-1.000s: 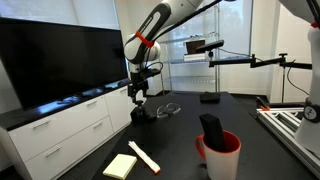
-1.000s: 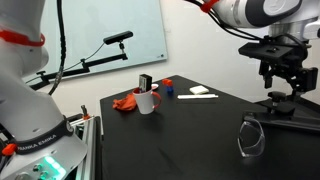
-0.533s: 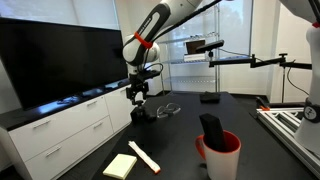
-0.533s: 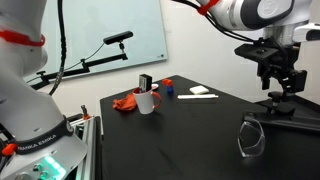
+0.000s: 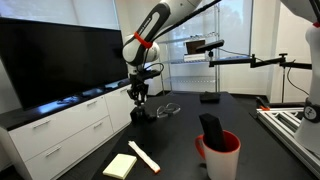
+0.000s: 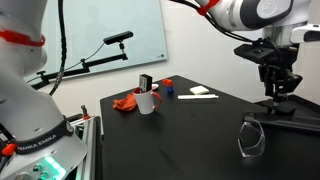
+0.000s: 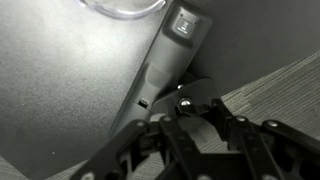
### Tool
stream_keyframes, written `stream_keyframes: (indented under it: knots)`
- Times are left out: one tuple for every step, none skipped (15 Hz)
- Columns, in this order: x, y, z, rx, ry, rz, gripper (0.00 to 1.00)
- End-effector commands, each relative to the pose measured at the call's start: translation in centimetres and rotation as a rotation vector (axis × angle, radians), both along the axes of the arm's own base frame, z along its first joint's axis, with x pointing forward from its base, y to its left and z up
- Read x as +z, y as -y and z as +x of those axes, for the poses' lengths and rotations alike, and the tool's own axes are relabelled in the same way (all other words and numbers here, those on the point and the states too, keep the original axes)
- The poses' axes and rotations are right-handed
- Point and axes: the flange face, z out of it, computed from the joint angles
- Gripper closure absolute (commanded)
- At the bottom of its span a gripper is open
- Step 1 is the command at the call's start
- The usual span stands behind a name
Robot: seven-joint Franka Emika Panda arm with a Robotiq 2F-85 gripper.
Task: Loosen up the screw on the c-clamp
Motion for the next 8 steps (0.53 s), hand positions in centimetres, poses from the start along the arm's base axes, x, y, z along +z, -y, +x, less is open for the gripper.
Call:
stream_keyframes:
  knots:
    - [1.38, 0.17, -0.08, -0.001, 0.019, -0.013, 0.84]
    - [1.49, 0.23, -0.06, 0.005, 0.019, -0.013, 0.85]
    - [1.57, 0.34, -0.08, 0.016, 0.019, -0.012, 0.85]
    - [1.66, 0.41, -0.06, 0.028, 0.019, -0.018, 0.85]
    - [1.74, 0.46, -0.08, 0.049, 0.018, -0.015, 0.85]
    - [1.76, 0.61, -0.06, 0.077, 0.016, -0.021, 0.85]
    - [1.82, 0.79, -0.06, 0.122, 0.010, -0.020, 0.85]
    - [1.89, 1.00, -0.03, 0.155, 0.011, -0.029, 0.85]
